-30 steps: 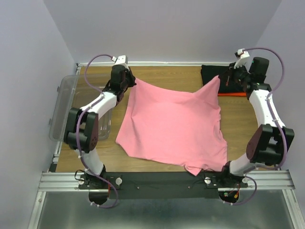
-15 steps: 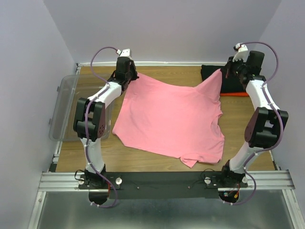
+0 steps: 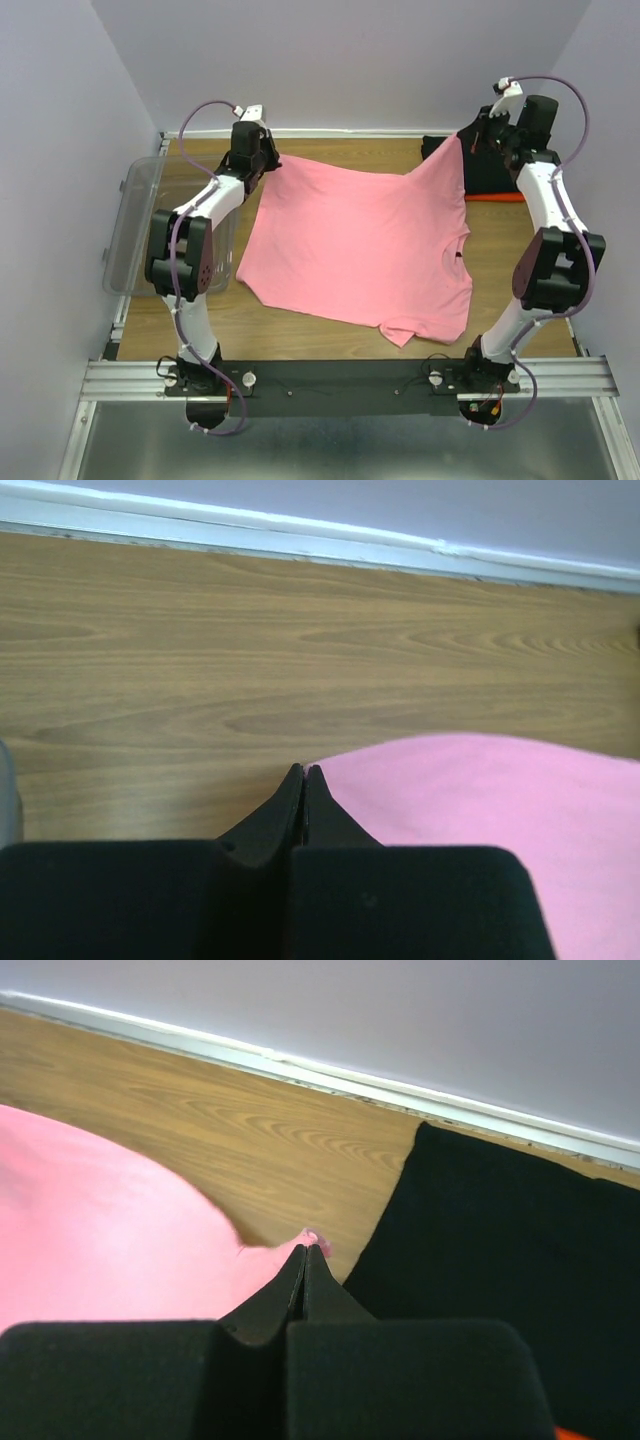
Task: Fold and stack the t-shirts
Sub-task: Flatten the tshirt out
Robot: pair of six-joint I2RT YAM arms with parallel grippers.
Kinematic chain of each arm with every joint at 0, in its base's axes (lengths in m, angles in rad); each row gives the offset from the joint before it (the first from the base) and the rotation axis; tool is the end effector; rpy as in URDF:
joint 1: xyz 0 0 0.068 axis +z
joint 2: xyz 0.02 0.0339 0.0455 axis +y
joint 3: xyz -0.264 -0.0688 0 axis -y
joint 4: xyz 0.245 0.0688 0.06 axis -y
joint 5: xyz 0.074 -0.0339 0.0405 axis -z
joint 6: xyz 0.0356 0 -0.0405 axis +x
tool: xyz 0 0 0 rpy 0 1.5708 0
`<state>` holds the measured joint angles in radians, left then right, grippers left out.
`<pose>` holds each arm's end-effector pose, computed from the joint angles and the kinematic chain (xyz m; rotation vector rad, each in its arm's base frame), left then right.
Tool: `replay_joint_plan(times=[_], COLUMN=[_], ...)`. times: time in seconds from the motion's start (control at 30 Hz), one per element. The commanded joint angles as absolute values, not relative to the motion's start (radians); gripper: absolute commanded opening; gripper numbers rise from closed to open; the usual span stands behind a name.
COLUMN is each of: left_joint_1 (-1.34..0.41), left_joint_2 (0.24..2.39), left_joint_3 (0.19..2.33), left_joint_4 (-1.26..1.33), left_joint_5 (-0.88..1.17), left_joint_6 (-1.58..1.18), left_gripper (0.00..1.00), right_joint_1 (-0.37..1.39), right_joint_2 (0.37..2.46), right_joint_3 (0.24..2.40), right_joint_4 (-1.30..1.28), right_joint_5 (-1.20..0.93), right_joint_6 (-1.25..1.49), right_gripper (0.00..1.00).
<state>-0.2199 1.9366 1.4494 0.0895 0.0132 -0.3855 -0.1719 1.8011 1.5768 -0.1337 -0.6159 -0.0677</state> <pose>0.4489 -0.1008 0.2559 -0.1560 1.9849 -0.4070 0.4262 -0.0531 0.3384 -0.3093 1.8574 0.4282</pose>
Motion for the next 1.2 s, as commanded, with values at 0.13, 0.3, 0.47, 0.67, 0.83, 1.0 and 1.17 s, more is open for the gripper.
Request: replay_joint_plan(times=[0.13, 0.3, 0.47, 0.67, 0.83, 1.0, 1.17], left_joint_1=[-0.239, -0.271, -0.284, -0.284, -0.284, -0.284, -0.281], left_joint_2=[1.431, 1.076, 0.89, 0.807, 0.811, 0.859, 0.991], left_joint_3=[1.264, 1.2, 1.222, 1.305, 1.322, 1.25, 1.102], left_joint_4=[0.348, 0.405, 0.382, 0.304, 0.27, 0.259, 0.248], left_joint_5=[0.245, 0.238, 0.23, 0.238, 0.224, 0.12, 0.008], left_joint_6=[-0.362, -0.393, -0.429, -0.442, -0.43, -0.384, -0.357], left_gripper=[0.0, 0.0, 0.0, 0.0, 0.0, 0.0, 0.0], right_joint_1=[-0.166, -0.166, -0.166, -0.169, -0.178, -0.178, -0.178], right_joint_2=[1.321, 1.224, 1.226, 1.259, 1.261, 1.279, 1.266], right_joint_3=[1.71, 1.987, 2.31, 2.554, 2.556, 2.353, 1.892], right_joint_4=[-0.305, -0.431, -0.515, -0.563, -0.563, -0.516, -0.362], right_joint_5=[-0.589, -0.557, -0.476, -0.356, -0.324, -0.299, -0.382], right_joint_6=[-0.098, -0.074, -0.02, -0.012, -0.023, -0.071, -0.1], right_gripper=[0.01, 0.01, 0.0, 0.0, 0.01, 0.01, 0.0])
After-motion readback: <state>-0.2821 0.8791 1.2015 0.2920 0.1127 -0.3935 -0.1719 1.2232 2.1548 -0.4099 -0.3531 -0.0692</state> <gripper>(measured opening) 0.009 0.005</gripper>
